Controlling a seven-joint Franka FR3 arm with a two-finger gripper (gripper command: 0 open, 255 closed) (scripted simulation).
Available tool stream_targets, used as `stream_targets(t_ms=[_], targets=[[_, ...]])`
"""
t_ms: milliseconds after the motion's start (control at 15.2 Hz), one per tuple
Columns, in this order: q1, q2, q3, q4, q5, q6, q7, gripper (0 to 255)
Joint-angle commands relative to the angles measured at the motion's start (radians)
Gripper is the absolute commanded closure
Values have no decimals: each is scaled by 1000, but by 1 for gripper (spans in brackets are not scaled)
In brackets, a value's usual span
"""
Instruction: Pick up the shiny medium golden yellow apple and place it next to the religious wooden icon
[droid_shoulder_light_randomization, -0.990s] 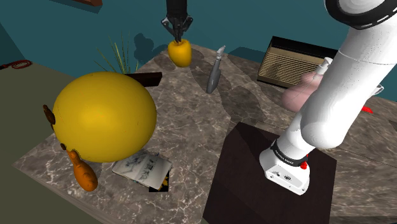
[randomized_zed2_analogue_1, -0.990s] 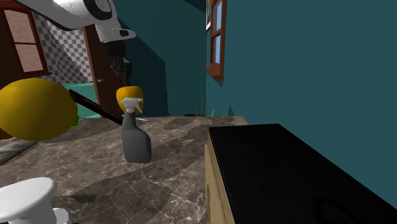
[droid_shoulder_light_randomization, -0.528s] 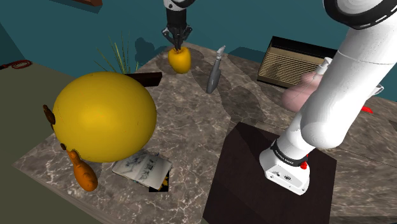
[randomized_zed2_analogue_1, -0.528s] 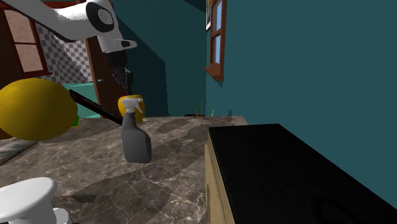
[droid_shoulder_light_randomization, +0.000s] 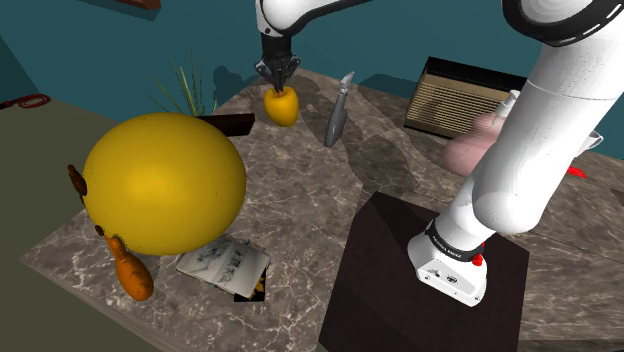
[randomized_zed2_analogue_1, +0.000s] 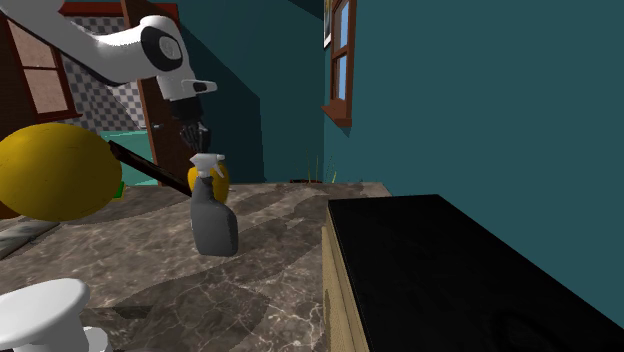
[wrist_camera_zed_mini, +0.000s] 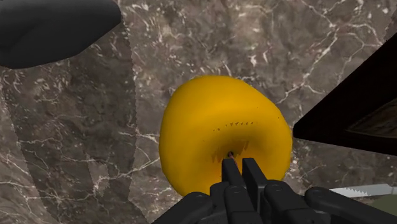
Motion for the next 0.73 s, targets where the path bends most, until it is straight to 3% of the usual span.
stream_targets(t_ms=[0,330,660], targets=[[-1,6,-1,-22,-3,28,5,255],[-1,26,-3,-59,-10,85,17,255],[-1,26,-3,-59,-10,85,17,255]])
